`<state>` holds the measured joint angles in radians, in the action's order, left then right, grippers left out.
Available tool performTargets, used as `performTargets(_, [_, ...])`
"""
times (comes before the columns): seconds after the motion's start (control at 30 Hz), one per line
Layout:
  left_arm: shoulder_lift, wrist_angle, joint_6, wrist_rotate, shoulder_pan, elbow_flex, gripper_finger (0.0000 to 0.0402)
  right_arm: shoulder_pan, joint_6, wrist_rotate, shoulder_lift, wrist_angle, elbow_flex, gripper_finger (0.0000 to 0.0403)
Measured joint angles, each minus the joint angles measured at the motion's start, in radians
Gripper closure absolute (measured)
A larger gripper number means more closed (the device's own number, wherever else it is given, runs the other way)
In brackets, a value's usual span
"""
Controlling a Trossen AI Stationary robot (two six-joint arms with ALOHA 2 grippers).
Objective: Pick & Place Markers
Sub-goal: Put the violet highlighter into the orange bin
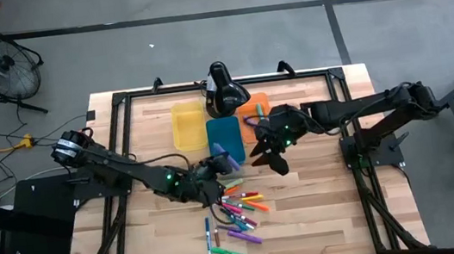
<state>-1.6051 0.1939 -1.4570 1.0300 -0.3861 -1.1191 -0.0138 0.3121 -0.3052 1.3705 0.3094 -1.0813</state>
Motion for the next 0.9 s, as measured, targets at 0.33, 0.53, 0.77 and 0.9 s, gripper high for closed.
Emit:
performTargets(0.33, [0.0,-0.176,-0.17,-0.033,0.049,0.0,0.0348,-0.033,0.021,-0.076,0.045,-0.039,0.0,0.0203])
performTargets(0.53, [0.0,-0.19,-0.177,-0.06,0.059,0.0,0.0348,-0.037,0.016,-0.099,0.085,-0.089,0.0,0.0203])
performTargets(0.77, [0.0,-0.182,-0.2,-0.072,0.06,0.003,0.0348,-0.055,-0.003,-0.114,0.121,-0.104,0.0,0.0203])
performTargets(0.9, [0.0,-0.177,-0.196,-0.066,0.06,0.003,0.0348,-0.066,-0.007,-0.112,0.13,-0.109,0.0,0.0203])
